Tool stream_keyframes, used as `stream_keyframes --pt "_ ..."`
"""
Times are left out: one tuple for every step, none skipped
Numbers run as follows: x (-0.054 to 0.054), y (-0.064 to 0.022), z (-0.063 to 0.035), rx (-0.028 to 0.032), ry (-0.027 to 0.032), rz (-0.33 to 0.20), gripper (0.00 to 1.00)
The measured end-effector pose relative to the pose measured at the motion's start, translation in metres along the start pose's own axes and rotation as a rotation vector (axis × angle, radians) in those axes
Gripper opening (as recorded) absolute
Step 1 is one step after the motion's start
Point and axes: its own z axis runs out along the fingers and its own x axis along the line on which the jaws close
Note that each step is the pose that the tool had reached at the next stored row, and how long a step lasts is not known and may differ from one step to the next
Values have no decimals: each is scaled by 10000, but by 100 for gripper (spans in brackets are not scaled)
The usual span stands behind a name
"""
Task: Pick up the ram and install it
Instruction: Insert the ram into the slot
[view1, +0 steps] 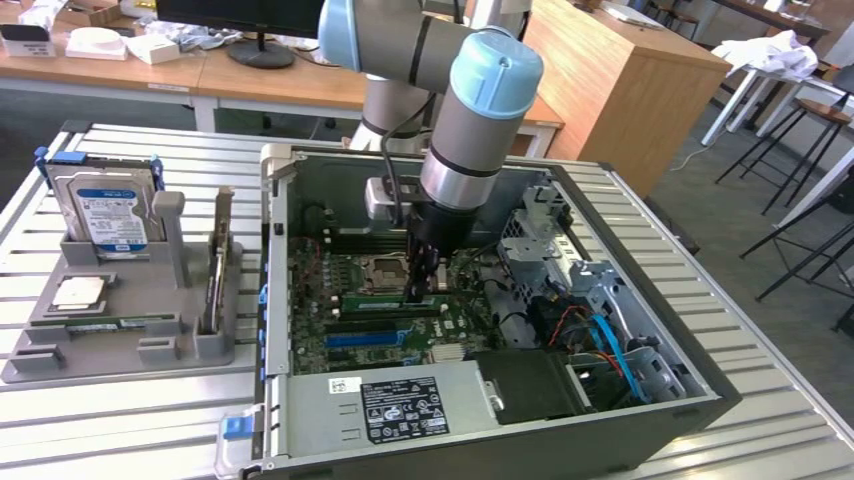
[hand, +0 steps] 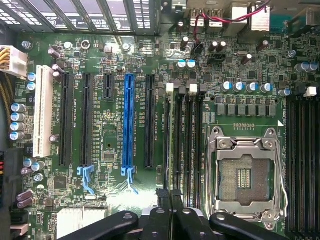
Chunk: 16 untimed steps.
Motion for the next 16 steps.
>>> stream_keyframes --pt "0 0 0 0 2 -14 11" --pt "0 0 0 0 1 -28 11" --pt "0 0 0 -1 2 -41 11" --pt "0 0 0 -1 2 -50 11" --pt "0 0 0 -1 2 -51 11" --pt "0 0 0 -1 2 -52 11" --pt "0 0 0 -1 2 -52 11" --pt "0 0 0 -1 2 -52 11" --pt "0 0 0 -2 3 -52 11" --pt "0 0 4 -1 2 -52 11" --pt "-1 -1 9 -1 1 -52 11" --pt "0 -1 14 -1 0 -52 11" --pt "0 -1 19 -1 2 -52 11" --pt "0 -1 26 -1 1 -53 11" --pt "1 -1 32 -1 2 -54 11" --pt "1 -1 39 -1 3 -53 11"
